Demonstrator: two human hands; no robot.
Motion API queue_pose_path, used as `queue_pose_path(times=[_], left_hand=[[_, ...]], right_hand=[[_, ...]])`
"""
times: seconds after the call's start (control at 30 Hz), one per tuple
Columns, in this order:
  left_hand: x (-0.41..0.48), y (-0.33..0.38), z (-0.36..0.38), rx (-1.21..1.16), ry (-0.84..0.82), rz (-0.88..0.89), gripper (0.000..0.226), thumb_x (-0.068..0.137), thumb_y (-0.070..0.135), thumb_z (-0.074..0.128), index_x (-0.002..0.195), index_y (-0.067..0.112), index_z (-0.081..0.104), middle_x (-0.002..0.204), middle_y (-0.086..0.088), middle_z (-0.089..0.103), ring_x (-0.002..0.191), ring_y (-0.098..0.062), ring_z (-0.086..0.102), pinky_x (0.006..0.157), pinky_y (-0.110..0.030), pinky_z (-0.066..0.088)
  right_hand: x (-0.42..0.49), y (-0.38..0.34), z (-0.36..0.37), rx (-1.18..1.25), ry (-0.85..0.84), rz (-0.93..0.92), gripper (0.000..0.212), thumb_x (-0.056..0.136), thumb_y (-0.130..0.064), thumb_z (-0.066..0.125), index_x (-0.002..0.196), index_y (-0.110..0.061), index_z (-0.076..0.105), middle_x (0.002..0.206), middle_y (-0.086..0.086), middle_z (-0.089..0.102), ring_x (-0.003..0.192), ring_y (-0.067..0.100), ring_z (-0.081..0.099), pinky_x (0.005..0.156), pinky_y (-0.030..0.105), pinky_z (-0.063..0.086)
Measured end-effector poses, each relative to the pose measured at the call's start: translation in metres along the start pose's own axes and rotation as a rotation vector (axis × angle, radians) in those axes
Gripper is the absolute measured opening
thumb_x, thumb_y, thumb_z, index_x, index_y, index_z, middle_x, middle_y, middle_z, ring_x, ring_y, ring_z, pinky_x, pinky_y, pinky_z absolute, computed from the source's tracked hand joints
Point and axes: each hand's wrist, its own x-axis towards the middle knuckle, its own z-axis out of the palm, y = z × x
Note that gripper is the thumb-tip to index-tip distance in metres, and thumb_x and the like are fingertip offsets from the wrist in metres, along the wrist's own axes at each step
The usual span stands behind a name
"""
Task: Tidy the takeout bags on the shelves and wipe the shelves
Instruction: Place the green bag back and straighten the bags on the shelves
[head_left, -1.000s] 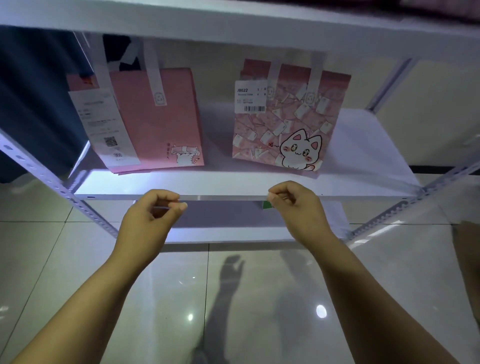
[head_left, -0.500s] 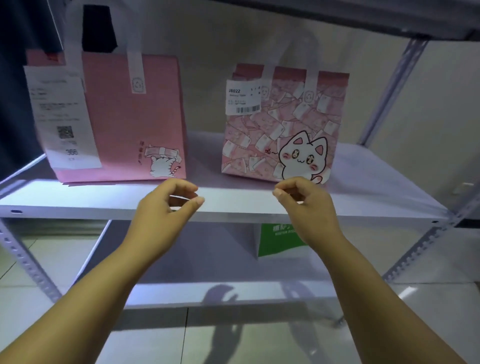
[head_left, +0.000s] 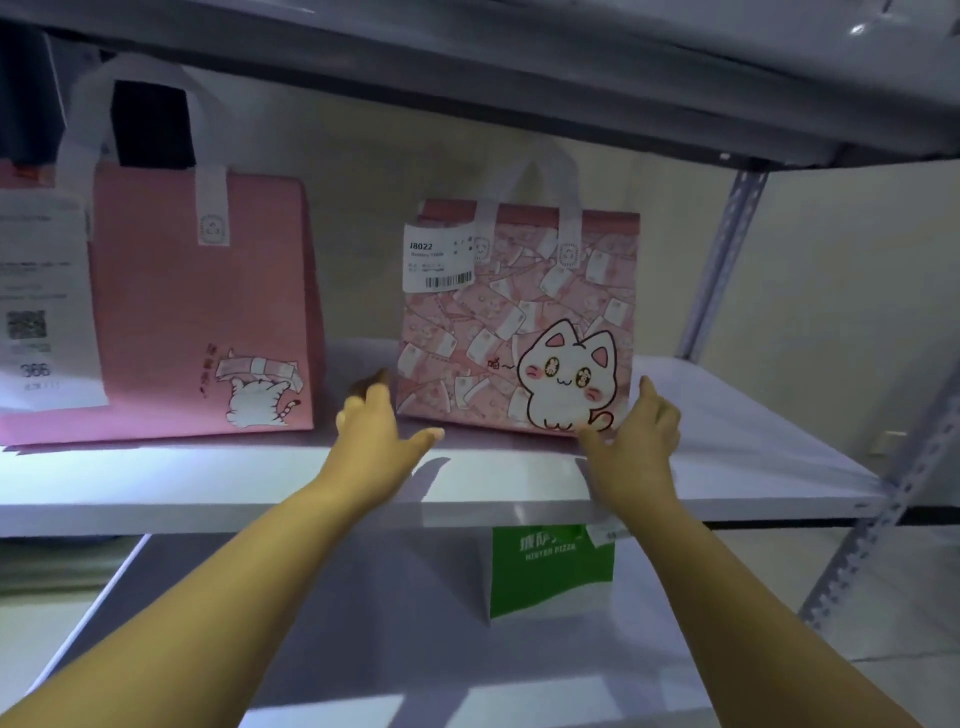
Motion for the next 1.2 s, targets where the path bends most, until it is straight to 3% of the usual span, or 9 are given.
queue_pose_path(times=[0.1,0.2,0.37,0.5,0.67,0.77,0.9,1.07,1.2], left_hand=[[0.009,-0.009,0.009,-0.034,-0.018,-0.001,0.099,0.076,0.043,0.071,0.147,0.015,0.008,0.145,-0.018,0.029,0.132,-0.033,0.028,0.103,-0.04,0.031],[0.015,-0.014,0.012,-0.088,-0.041,-0.003,0.104,0.073,0.044,0.073,0.148,0.013,0.009,0.148,-0.009,0.033,0.134,-0.025,0.032,0.097,-0.028,0.031],[0.015,-0.015,0.01,-0.113,0.008,0.034,0.076,0.07,0.04,0.075,0.133,0.018,0.039,0.129,-0.003,0.052,0.119,-0.021,0.047,0.091,-0.027,0.037],[0.004,-0.011,0.011,-0.124,0.165,0.008,0.055,0.074,0.04,0.072,0.12,0.021,0.048,0.111,-0.003,0.049,0.09,-0.013,0.044,0.08,-0.027,0.038],[-0.008,-0.012,0.004,-0.127,0.377,-0.01,0.048,0.08,0.039,0.065,0.117,0.013,0.049,0.108,-0.004,0.048,0.087,-0.018,0.048,0.073,-0.028,0.037],[-0.011,-0.014,-0.002,-0.147,0.368,-0.066,0.05,0.082,0.039,0.063,0.121,0.011,0.047,0.116,-0.007,0.049,0.089,-0.019,0.048,0.075,-0.028,0.036],[-0.019,-0.016,-0.007,-0.161,0.327,-0.055,0.048,0.082,0.038,0.063,0.12,0.014,0.048,0.111,-0.001,0.047,0.086,-0.015,0.049,0.075,-0.027,0.036],[-0.023,-0.02,-0.018,-0.193,0.278,-0.033,0.031,0.082,0.036,0.065,0.107,0.024,0.051,0.105,0.002,0.053,0.08,-0.006,0.051,0.073,-0.024,0.037],[-0.028,-0.022,-0.027,-0.238,0.256,-0.026,0.043,0.083,0.033,0.066,0.12,0.018,0.052,0.11,0.003,0.056,0.09,-0.009,0.054,0.078,-0.024,0.039]], right_hand=[[0.001,0.01,0.012,-0.006,-0.031,-0.05,0.089,0.082,-0.029,0.069,0.146,-0.018,0.008,0.146,0.008,0.015,0.134,0.029,0.019,0.109,0.045,0.026],[-0.003,0.016,0.019,0.025,-0.028,-0.149,0.089,0.081,-0.028,0.069,0.145,-0.022,0.008,0.145,0.001,0.016,0.135,0.024,0.023,0.107,0.042,0.032],[0.0,0.017,0.018,0.053,-0.071,-0.163,0.091,0.08,-0.03,0.069,0.146,-0.021,0.007,0.144,0.003,0.022,0.134,0.024,0.029,0.109,0.043,0.034],[-0.001,0.019,0.015,0.057,-0.116,-0.212,0.088,0.077,-0.037,0.07,0.144,-0.024,0.015,0.143,0.002,0.034,0.129,0.02,0.037,0.105,0.042,0.038],[-0.008,0.017,0.013,0.154,-0.137,-0.215,0.058,0.075,-0.037,0.072,0.123,-0.034,0.038,0.121,-0.009,0.053,0.108,0.011,0.053,0.085,0.03,0.051],[-0.016,0.016,0.009,0.201,-0.138,-0.242,0.046,0.077,-0.036,0.071,0.111,-0.041,0.041,0.107,-0.018,0.054,0.094,0.003,0.056,0.072,0.017,0.048],[-0.023,0.016,0.002,0.289,-0.13,-0.218,0.04,0.08,-0.034,0.07,0.109,-0.039,0.043,0.104,-0.02,0.054,0.094,0.001,0.054,0.067,0.013,0.043],[-0.031,0.011,-0.001,0.318,-0.122,-0.178,0.037,0.081,-0.034,0.068,0.111,-0.034,0.046,0.111,-0.007,0.057,0.099,0.009,0.055,0.073,0.023,0.048],[-0.036,0.0,-0.008,0.232,0.002,-0.132,0.052,0.082,-0.034,0.068,0.126,-0.02,0.046,0.123,0.0,0.05,0.112,0.016,0.049,0.092,0.041,0.049]])
